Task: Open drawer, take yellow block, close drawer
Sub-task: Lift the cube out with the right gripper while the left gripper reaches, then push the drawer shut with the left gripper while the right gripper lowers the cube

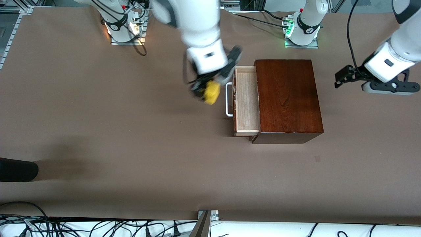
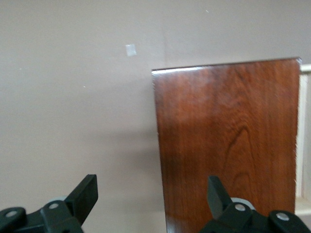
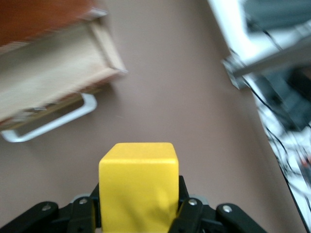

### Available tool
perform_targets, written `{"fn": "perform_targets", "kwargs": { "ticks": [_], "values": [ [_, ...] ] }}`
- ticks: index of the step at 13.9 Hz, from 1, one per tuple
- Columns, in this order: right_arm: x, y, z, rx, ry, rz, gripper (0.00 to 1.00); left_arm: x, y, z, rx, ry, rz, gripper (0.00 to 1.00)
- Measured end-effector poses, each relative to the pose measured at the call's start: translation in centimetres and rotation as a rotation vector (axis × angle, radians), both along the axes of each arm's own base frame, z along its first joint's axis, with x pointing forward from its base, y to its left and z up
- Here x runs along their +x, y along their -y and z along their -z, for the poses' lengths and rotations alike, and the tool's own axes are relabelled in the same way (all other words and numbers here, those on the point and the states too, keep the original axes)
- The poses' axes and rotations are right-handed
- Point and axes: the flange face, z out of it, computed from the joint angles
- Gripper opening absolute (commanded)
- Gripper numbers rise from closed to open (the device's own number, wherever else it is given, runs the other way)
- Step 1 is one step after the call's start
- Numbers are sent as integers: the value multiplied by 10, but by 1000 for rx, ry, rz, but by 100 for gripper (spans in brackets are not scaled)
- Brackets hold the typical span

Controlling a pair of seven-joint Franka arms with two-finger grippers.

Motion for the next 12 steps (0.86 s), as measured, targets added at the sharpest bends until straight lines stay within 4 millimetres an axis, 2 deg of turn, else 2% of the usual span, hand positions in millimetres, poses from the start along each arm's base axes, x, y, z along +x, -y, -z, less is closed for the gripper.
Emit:
{"fn": "perform_targets", "kwargs": {
  "ticks": [3,4,6,7,9,12],
  "values": [
    [67,98,28,21,-55,191,0,-12,61,-13,-29,-38,235,100],
    [85,137,41,35,-86,256,0,-15,80,-12,-71,-53,332,100],
    [108,220,73,82,-179,389,0,-14,108,4,-217,-99,501,100],
    [112,257,93,89,-218,447,0,-11,118,18,-299,-123,569,100],
    [113,314,138,89,-258,538,0,-7,149,46,-435,-175,657,100],
    [101,373,220,91,-281,638,0,-26,236,77,-584,-263,760,100]
  ]
}}
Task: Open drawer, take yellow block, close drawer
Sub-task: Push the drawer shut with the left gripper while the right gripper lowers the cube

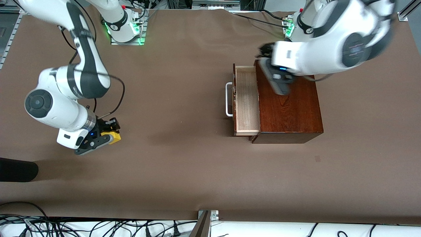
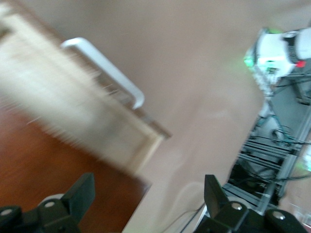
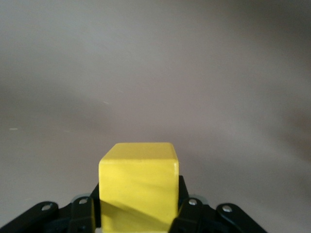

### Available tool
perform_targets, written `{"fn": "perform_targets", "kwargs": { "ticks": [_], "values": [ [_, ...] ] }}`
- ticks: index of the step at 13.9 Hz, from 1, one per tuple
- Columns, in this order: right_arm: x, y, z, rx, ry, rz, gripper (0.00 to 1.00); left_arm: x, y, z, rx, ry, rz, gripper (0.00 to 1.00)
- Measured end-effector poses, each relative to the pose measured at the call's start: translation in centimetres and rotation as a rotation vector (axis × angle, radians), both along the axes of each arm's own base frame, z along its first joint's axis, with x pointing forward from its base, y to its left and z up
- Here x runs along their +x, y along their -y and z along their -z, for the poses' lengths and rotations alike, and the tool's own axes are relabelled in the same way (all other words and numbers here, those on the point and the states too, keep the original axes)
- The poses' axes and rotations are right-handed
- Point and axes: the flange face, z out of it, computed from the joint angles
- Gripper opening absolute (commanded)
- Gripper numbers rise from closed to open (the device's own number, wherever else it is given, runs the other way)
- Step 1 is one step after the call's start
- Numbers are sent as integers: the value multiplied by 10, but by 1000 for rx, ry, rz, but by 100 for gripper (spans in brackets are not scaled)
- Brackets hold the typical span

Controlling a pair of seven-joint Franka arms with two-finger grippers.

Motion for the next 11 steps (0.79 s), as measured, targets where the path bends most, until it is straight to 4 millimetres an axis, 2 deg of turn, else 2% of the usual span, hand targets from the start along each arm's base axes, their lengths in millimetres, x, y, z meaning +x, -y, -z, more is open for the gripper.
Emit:
{"fn": "perform_targets", "kwargs": {
  "ticks": [2,4,6,8,11],
  "values": [
    [-18,19,48,-6,-18,62,0,-5,56,14,-40,-20,77,100],
    [-36,23,81,-12,-28,120,0,-4,94,35,-55,-11,146,100],
    [-51,23,103,-15,-32,162,0,1,120,65,-88,59,252,100],
    [-64,25,120,-20,-43,204,0,7,137,99,-79,164,388,100],
    [-78,27,137,-27,-45,281,0,-3,163,144,-11,234,539,100]
  ]
}}
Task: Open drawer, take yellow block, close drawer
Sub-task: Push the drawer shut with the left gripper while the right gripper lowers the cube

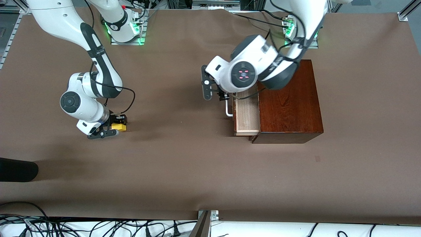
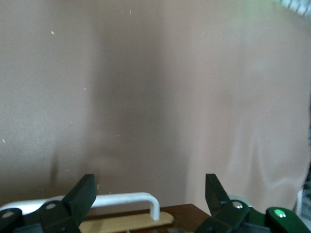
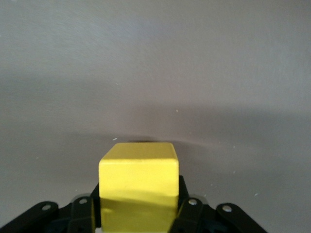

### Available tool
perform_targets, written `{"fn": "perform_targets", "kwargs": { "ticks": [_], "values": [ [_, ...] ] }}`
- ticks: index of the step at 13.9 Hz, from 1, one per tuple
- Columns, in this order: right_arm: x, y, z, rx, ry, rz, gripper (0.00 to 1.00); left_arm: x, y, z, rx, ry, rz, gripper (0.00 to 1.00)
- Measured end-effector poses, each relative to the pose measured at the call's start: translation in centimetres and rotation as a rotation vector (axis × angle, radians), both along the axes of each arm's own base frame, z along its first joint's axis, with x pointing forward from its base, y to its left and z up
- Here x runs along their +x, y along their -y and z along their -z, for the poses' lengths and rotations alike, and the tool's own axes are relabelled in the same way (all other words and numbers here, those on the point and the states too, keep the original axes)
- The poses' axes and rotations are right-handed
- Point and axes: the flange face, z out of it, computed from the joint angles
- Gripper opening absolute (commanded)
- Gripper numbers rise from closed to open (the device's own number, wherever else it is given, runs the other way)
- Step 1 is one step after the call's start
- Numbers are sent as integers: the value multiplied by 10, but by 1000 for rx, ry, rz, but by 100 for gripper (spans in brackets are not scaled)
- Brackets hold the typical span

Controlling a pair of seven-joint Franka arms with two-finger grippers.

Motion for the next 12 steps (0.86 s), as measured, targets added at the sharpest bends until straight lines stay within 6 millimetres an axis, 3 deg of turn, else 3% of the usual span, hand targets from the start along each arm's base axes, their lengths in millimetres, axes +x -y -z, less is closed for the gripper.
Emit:
{"fn": "perform_targets", "kwargs": {
  "ticks": [3,4,5,9,10,12],
  "values": [
    [-15,2,18,-4,13,33,0,-8,12,37,93,53,86,100],
    [-16,2,18,-4,16,35,27,-7,10,44,129,74,109,100],
    [-16,2,18,-4,17,36,98,-5,5,49,164,92,127,100],
    [-9,0,8,1,49,37,100,-5,1,51,226,119,180,100],
    [-1,-2,-6,7,73,36,100,-7,1,52,247,123,195,100],
    [14,-7,-54,18,88,30,100,-6,-12,53,314,98,208,100]
  ]
}}
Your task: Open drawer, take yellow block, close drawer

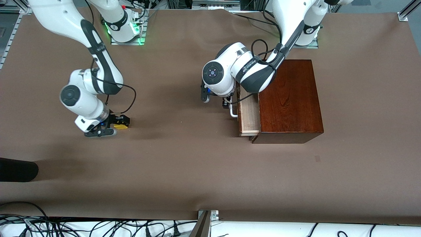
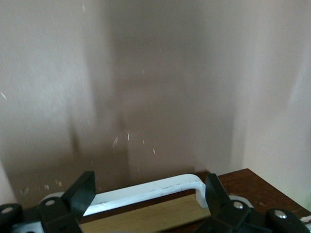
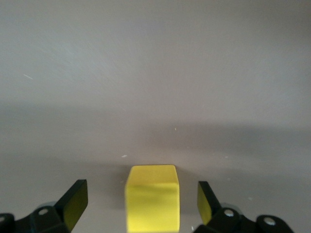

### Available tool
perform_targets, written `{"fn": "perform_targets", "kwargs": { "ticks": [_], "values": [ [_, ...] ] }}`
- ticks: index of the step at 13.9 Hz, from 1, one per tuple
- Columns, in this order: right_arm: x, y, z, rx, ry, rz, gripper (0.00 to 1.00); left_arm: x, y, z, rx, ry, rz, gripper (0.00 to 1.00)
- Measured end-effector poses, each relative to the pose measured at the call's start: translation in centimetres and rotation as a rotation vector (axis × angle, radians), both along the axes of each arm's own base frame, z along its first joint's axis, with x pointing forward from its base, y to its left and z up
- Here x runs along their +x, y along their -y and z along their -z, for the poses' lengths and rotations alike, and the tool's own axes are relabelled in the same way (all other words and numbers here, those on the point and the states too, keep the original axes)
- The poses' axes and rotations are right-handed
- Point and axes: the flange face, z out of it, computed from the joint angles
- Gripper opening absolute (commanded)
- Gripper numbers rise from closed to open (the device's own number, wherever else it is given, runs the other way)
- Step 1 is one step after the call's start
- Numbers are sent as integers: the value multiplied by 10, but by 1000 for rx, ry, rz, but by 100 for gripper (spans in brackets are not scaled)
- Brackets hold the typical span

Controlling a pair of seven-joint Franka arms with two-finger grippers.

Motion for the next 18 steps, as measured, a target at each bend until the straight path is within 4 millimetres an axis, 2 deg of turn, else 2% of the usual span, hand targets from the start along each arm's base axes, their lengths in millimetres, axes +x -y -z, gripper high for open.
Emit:
{"fn": "perform_targets", "kwargs": {
  "ticks": [2,4,7,9,11,12,14,15,16,18],
  "values": [
    [12,-6,-68,12,-13,-12,100,5,-22,1,75,-41,-21,100],
    [15,-7,-137,26,22,-28,100,7,-35,3,113,-70,-37,100],
    [-2,-4,-220,39,68,-78,100,13,-43,-2,113,-73,-53,100],
    [-14,-1,-262,42,48,-90,100,15,-43,-16,101,-52,-58,100],
    [-20,6,-298,41,13,-87,100,19,-45,-54,75,6,-90,100],
    [-23,9,-308,40,-11,-84,100,20,-47,-80,59,48,-117,100],
    [-25,14,-312,28,-35,-81,100,26,-59,-137,22,130,-179,100],
    [-25,16,-311,20,-39,-79,100,36,-78,-169,0,171,-224,100],
    [-24,18,-310,13,-44,-77,100,51,-108,-198,-16,206,-281,100],
    [-25,21,-318,-11,-54,-79,100,89,-192,-243,-37,266,-426,100]
  ]
}}
